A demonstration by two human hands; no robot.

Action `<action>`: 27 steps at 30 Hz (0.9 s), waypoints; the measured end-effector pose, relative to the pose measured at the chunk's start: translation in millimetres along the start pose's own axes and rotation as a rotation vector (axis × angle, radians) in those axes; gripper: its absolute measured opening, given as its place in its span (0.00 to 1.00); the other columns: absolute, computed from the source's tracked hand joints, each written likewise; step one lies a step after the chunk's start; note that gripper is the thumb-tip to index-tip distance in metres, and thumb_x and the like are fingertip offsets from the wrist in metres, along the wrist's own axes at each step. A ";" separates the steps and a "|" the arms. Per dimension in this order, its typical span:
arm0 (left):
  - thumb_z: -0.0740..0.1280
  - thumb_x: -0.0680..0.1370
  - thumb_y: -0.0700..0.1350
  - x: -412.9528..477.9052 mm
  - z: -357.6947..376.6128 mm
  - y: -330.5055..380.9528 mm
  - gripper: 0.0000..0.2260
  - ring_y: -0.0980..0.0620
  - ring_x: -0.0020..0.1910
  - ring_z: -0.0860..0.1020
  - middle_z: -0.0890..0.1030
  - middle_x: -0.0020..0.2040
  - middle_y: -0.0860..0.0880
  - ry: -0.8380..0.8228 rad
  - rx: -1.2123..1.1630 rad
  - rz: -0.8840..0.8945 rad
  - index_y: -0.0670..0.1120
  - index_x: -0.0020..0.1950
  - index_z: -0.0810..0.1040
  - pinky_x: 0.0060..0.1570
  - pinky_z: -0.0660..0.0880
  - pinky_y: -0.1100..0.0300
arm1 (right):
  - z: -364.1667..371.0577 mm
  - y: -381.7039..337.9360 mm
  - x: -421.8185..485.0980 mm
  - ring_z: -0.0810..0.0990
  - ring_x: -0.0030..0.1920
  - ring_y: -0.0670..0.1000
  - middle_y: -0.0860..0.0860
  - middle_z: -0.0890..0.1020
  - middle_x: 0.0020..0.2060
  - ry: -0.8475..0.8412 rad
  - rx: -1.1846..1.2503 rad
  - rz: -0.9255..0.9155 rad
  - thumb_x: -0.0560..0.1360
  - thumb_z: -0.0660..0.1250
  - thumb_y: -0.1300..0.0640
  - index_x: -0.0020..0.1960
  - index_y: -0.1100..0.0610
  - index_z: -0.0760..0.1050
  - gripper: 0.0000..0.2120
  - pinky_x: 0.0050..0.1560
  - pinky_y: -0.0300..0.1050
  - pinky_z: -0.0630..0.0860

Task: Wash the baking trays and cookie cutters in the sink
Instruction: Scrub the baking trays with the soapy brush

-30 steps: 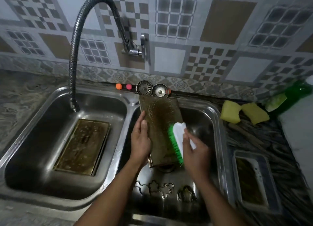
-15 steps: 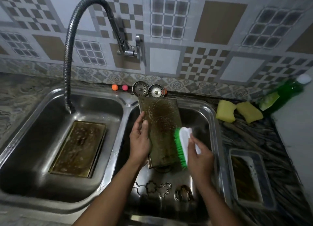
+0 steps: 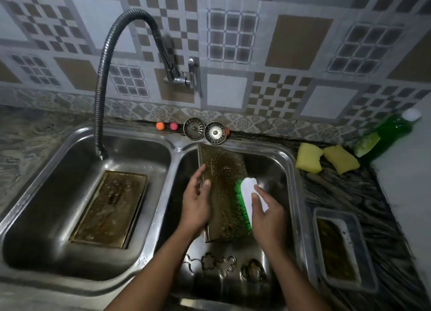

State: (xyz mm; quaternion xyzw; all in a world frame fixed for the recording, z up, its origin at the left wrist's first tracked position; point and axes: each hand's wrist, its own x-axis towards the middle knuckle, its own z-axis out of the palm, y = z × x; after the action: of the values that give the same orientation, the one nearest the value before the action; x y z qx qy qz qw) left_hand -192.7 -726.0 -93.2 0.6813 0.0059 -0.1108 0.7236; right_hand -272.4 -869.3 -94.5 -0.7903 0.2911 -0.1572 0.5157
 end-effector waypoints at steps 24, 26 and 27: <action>0.70 0.78 0.43 -29.1 -53.9 19.3 0.16 0.58 0.54 0.79 0.79 0.59 0.56 -0.182 0.369 -0.031 0.53 0.65 0.78 0.52 0.75 0.68 | -24.5 -80.6 -47.5 0.81 0.38 0.35 0.51 0.84 0.49 0.026 0.186 -0.062 0.78 0.67 0.64 0.67 0.50 0.76 0.19 0.42 0.31 0.78; 0.69 0.78 0.39 -22.5 -85.5 20.8 0.16 0.55 0.53 0.81 0.81 0.60 0.53 -0.208 0.359 -0.057 0.52 0.65 0.79 0.50 0.77 0.69 | -6.3 -95.7 -57.9 0.81 0.41 0.35 0.49 0.83 0.48 0.044 0.207 -0.056 0.77 0.67 0.65 0.66 0.54 0.77 0.19 0.45 0.29 0.76; 0.67 0.79 0.37 -21.3 -103.5 23.3 0.16 0.54 0.52 0.82 0.82 0.59 0.52 -0.208 0.355 -0.062 0.51 0.65 0.79 0.51 0.80 0.65 | 7.2 -101.4 -65.0 0.82 0.44 0.37 0.49 0.83 0.49 0.042 0.225 -0.046 0.77 0.67 0.65 0.66 0.55 0.77 0.18 0.45 0.29 0.76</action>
State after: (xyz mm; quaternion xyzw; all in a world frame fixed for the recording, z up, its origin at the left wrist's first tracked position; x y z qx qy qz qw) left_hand -194.8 -619.5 -74.3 0.7826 -0.0672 -0.2020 0.5849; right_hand -289.0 -793.3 -2.2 -0.7303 0.2641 -0.2172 0.5914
